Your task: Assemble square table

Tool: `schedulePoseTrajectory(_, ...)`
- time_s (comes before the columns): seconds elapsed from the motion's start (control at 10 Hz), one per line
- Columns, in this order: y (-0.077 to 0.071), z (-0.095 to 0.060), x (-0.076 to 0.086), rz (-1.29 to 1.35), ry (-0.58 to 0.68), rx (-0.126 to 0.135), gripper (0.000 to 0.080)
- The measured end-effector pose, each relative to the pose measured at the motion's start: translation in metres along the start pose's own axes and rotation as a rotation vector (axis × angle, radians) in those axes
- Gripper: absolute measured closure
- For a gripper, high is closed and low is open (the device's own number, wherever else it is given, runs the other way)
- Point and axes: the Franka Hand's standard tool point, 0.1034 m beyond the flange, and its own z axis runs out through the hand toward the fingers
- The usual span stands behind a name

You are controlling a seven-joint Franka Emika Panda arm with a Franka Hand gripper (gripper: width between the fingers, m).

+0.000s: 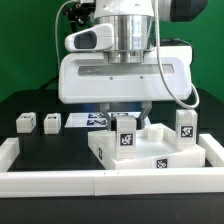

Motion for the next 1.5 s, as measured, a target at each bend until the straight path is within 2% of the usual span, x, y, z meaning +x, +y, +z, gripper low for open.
schedulePoseTrajectory(1.3, 0.0, 0.0001, 0.0, 0.068, 0.0, 0.001, 0.0508)
schedulePoseTrajectory(1.5, -0.0014, 0.0003, -0.0001, 0.222, 0.0, 0.003, 0.0508)
